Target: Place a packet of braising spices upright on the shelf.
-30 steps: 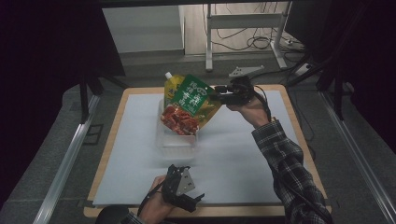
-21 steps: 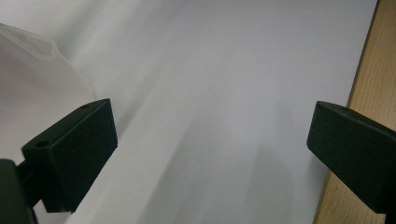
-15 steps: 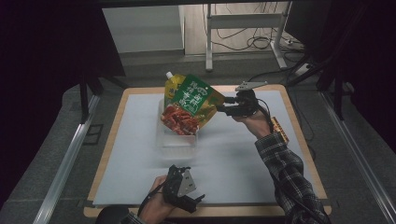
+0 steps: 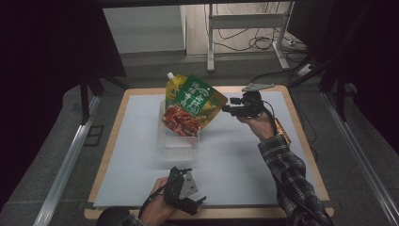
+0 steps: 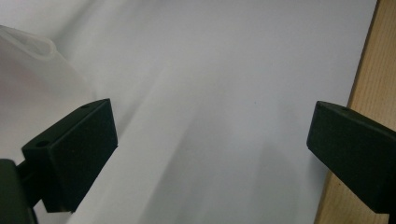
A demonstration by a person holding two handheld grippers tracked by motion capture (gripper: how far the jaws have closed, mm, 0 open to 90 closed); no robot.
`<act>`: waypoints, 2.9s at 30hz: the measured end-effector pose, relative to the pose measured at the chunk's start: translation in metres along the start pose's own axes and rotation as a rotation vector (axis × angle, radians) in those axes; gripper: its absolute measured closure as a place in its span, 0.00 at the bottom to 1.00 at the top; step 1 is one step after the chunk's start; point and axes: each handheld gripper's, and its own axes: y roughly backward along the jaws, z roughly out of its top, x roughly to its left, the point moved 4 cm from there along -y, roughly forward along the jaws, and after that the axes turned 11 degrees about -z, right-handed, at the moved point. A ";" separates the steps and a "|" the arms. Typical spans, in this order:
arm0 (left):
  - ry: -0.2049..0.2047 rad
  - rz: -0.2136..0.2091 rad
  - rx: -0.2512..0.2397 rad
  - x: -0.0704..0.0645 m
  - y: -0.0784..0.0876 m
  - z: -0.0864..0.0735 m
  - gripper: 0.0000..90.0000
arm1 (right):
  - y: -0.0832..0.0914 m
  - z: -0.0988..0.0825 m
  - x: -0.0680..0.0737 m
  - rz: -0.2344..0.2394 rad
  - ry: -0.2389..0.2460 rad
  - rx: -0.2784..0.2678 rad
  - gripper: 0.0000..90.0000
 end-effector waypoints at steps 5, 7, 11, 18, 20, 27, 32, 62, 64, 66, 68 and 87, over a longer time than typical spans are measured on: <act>0.002 0.004 0.002 0.001 0.000 -0.001 0.02 | -0.018 -0.003 0.005 0.076 -0.090 0.032 0.78; 0.003 0.005 0.002 0.001 0.001 -0.001 0.02 | -0.019 0.000 0.007 0.073 -0.130 0.014 0.98; 0.001 0.003 0.002 0.001 0.000 -0.001 0.02 | -0.009 0.011 0.014 0.114 -0.107 -0.013 1.00; -0.013 0.003 0.016 -0.001 -0.001 -0.001 0.02 | 0.006 0.040 0.047 0.149 0.034 -0.026 1.00; -0.015 0.002 0.018 -0.001 -0.001 -0.001 0.02 | 0.003 0.045 0.055 0.158 0.054 -0.022 1.00; -0.020 0.003 0.025 -0.001 -0.002 -0.001 0.02 | -0.003 0.053 0.074 0.197 0.083 -0.015 1.00; -0.023 0.002 0.028 -0.002 -0.003 -0.001 0.02 | -0.003 0.051 0.074 0.196 0.089 0.001 1.00; -0.027 0.008 0.041 -0.003 -0.005 -0.001 0.02 | 0.015 0.050 0.070 0.126 0.156 -0.010 0.59; -0.013 0.007 0.030 -0.001 -0.004 -0.001 0.02 | 0.017 0.048 0.066 0.116 0.158 -0.004 0.54; 0.003 0.006 0.021 0.001 -0.003 -0.002 0.02 | 0.020 0.044 0.062 0.097 0.166 0.005 0.49; 0.017 0.007 0.014 0.002 -0.002 -0.002 0.02 | 0.024 0.039 0.057 0.083 0.173 0.012 0.46; 0.063 0.017 -0.027 0.008 0.003 -0.001 0.02 | 0.050 0.002 0.010 -0.008 0.123 0.048 0.30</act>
